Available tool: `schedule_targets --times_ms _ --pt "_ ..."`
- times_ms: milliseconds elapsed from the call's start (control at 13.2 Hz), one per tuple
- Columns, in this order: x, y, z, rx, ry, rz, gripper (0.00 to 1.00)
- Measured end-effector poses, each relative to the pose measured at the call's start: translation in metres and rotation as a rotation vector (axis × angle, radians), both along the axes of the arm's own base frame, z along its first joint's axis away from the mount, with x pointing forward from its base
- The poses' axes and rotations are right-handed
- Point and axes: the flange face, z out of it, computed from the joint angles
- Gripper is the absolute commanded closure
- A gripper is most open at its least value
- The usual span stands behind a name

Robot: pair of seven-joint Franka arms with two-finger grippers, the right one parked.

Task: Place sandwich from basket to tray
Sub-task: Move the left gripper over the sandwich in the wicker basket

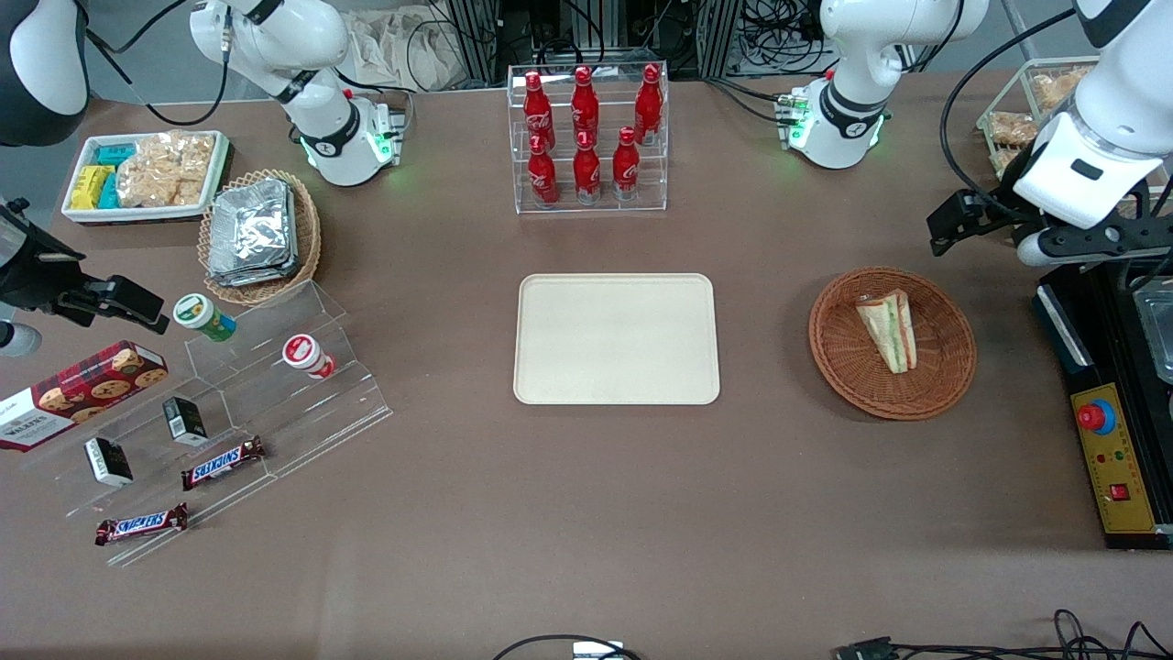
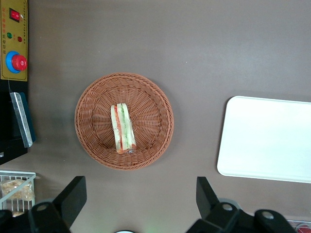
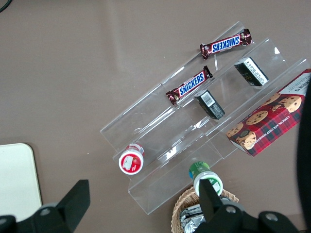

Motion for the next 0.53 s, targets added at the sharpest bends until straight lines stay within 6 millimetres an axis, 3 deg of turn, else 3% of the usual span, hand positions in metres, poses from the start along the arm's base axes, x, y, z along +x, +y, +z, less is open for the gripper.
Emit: schedule_targets --times_ms 377,528 --pt "-0.002 0.001 -0.005 0.005 0.034 0.004 0.00" --pt "-0.004 0.004 -0.023 0.010 0.068 0.010 0.00"
